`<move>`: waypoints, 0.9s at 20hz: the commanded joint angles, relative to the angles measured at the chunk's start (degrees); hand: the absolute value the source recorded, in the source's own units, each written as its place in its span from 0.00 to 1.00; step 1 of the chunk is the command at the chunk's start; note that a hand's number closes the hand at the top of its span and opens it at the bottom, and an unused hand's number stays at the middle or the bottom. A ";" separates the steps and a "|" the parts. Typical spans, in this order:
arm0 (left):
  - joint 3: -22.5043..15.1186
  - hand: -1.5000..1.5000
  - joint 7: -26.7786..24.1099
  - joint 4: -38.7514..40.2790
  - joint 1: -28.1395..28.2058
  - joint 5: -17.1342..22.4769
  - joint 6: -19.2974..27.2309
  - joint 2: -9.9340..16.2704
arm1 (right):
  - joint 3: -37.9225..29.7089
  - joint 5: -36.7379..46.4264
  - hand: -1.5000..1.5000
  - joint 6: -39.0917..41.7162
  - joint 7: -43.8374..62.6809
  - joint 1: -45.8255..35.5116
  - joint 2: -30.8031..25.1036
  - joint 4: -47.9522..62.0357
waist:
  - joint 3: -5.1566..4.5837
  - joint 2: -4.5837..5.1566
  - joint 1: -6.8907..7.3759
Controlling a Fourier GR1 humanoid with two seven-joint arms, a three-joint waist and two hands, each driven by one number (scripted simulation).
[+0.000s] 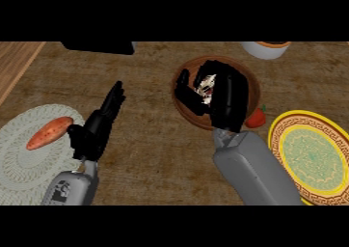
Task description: Pick the cupcake from the plate and place it in the bowl
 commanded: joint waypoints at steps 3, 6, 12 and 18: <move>-0.10 0.50 -0.27 0.80 0.00 0.05 -0.49 0.12 | 0.96 10.01 1.00 2.17 20.97 -17.10 0.05 6.76 | 0.02 -0.10 0.28; -0.30 0.50 -1.07 1.29 -0.38 -0.63 0.86 -1.01 | 0.70 12.80 1.00 5.10 30.98 -26.28 0.04 10.18 | 0.16 0.06 0.07; 0.89 0.50 -1.26 1.08 -0.95 0.43 -0.23 -0.02 | -0.13 14.19 1.00 9.91 43.65 -40.14 0.03 19.47 | 0.38 0.55 -0.11; 0.81 0.50 -1.06 0.98 0.05 -0.71 1.55 -0.65 | -2.04 15.72 1.00 14.97 44.87 -44.82 0.03 32.03 | 0.50 0.85 -1.91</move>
